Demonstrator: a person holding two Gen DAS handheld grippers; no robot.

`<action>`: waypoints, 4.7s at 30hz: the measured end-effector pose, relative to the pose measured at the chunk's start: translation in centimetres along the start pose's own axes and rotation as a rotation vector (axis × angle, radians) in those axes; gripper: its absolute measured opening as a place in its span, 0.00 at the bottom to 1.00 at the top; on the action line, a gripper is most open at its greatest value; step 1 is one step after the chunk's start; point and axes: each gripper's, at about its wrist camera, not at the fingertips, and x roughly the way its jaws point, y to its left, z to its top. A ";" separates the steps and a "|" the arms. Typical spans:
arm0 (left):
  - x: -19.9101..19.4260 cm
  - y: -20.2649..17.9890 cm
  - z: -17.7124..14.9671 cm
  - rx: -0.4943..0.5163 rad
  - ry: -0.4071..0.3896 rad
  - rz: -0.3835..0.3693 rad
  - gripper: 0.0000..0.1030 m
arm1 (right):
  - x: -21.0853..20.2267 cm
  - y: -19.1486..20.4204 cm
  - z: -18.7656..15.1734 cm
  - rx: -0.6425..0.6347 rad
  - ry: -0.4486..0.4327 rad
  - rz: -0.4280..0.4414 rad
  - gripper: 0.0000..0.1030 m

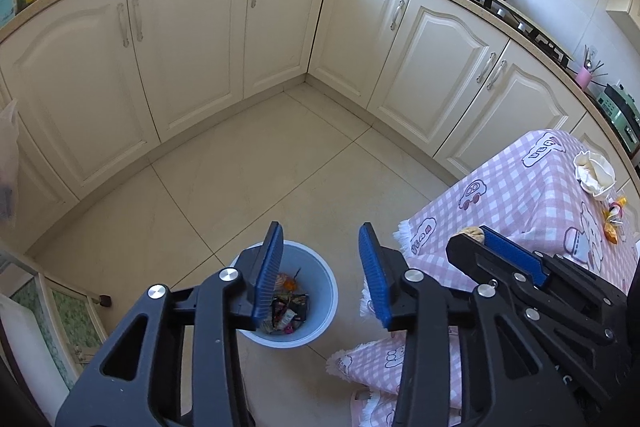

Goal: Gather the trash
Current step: 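Carry the shell and wrapper to the blue bucket and open both tools, then move both open tools back over the table, then grasp the yellow candy bag with the right tool while the left tool grasps the orange peel, then carry the candy bag and peel to the blue bucket and open both tools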

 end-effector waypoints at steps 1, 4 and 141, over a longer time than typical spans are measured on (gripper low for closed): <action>-0.1 0.1 -0.1 -0.002 0.000 0.003 0.38 | 0.1 0.1 0.0 -0.002 0.002 0.001 0.21; -0.2 0.5 -0.1 -0.007 0.001 0.014 0.39 | 0.3 0.4 0.1 -0.008 0.006 0.004 0.21; -4.8 -2.3 2.1 -0.002 -0.065 -0.056 0.38 | -6.2 0.1 0.9 0.038 -0.068 0.002 0.21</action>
